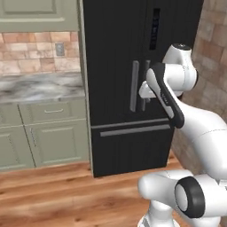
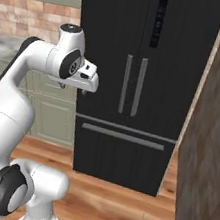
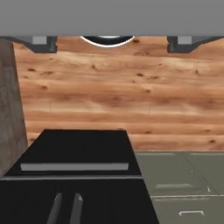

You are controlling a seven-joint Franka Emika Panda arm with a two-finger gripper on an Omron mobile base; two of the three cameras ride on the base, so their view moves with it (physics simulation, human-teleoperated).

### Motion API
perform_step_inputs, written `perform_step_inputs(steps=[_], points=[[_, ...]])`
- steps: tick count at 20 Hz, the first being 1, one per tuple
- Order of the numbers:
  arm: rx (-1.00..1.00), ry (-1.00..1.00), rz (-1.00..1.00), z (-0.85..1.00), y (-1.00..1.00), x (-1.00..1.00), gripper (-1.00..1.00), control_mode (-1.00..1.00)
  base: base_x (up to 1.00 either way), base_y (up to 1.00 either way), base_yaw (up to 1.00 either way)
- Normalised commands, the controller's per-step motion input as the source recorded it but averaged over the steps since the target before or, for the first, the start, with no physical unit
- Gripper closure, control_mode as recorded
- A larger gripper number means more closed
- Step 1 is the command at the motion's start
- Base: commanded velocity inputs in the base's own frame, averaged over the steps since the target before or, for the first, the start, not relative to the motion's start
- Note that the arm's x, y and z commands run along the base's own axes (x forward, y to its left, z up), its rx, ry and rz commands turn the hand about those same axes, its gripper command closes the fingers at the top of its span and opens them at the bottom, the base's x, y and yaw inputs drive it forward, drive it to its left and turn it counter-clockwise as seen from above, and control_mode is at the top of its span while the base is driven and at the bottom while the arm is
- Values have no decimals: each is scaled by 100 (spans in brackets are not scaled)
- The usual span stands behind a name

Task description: Retrieve the chicken drumstick from the fridge and place it on the saucepan with marinade on the stove.

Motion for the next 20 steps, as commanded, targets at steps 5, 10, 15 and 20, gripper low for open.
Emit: perform_step_inputs(steps=[5,10,15,20], points=[[0,0,0,0,0,0,-100,100,18,-67,2],[0,0,0,0,0,0,-100,100,35,-54,0],[0,0,0,0,0,0,-100,100,27,1,0],[0,0,0,0,0,0,-100,100,43,7,0]])
